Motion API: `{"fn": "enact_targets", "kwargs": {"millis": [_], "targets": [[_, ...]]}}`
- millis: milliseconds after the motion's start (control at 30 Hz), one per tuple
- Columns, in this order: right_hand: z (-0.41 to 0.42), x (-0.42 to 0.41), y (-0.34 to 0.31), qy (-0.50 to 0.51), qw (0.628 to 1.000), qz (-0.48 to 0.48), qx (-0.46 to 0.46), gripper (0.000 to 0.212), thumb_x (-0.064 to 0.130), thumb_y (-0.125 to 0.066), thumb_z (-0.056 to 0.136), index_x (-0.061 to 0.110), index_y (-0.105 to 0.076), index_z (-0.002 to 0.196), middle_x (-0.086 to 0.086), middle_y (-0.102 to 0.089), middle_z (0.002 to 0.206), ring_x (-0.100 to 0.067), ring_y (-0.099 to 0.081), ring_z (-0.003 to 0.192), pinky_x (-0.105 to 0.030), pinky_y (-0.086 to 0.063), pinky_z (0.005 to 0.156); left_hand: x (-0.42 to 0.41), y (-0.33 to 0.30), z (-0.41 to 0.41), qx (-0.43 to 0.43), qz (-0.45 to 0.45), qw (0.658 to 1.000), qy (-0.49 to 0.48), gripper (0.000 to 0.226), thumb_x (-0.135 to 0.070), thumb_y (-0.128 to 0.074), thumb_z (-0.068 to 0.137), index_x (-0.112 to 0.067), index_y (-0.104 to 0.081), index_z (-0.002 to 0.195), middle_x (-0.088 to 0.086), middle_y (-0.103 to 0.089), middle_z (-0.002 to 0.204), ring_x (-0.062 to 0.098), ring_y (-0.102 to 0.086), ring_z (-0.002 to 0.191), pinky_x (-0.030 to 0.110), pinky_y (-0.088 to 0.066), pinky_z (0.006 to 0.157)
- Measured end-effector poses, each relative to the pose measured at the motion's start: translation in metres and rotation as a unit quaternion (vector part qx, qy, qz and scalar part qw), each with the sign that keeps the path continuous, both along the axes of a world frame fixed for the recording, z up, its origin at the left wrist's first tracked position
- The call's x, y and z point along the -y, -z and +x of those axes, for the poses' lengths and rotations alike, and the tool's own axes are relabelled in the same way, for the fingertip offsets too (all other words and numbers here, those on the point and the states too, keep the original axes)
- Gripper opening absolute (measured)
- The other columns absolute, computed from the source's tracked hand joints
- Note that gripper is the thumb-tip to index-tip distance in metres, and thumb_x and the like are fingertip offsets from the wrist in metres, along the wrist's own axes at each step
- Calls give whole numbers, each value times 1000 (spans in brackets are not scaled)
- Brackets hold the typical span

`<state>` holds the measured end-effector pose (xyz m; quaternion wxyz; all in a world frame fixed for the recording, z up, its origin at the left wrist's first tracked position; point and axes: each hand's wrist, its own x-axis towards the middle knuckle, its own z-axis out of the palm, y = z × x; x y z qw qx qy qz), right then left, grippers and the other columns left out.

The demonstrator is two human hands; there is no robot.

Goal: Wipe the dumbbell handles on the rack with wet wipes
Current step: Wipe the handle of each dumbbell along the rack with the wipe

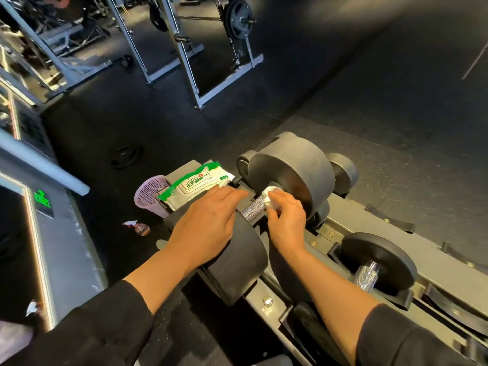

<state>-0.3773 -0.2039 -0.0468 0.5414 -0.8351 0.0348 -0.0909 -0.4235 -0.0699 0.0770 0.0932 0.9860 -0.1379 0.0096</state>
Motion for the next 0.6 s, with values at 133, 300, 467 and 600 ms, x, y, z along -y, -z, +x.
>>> {"fn": "enact_targets", "kwargs": {"millis": [133,300,467,600], "targets": [[-10,-3,-2,-72,996,-29,43,32,-5,-66,80,14,-72,105,0,-67,110,-8,-45,98,2,-32,79,-11,-1,10,-29,-93,995,6,38,-15,-43,99,-27,-50,134,-10,-52,134,6,-42,125,4,-18,93],[-19,-4,-8,-157,988,-8,14,32,4,-76,76,17,-74,105,13,-65,109,-1,-52,97,-7,-43,80,-47,5,58,-60,-144,986,52,35,-11,-44,98,-28,-60,123,-11,-59,124,6,-52,117,24,-40,99],[-23,-1,-23,-182,982,-46,-20,32,9,-75,79,26,-73,106,19,-66,107,-1,-52,99,-9,-44,80,-58,17,74,-116,-209,968,79,32,-12,-43,99,-34,-62,115,-18,-63,112,-1,-56,107,25,-44,96],[-19,-3,-28,-154,983,-83,-50,33,9,-72,81,28,-72,108,20,-63,105,-3,-53,99,-15,-48,83,-59,19,74,-136,-236,957,97,30,-13,-41,100,-30,-61,116,-15,-62,113,-1,-56,106,12,-41,88]]}}
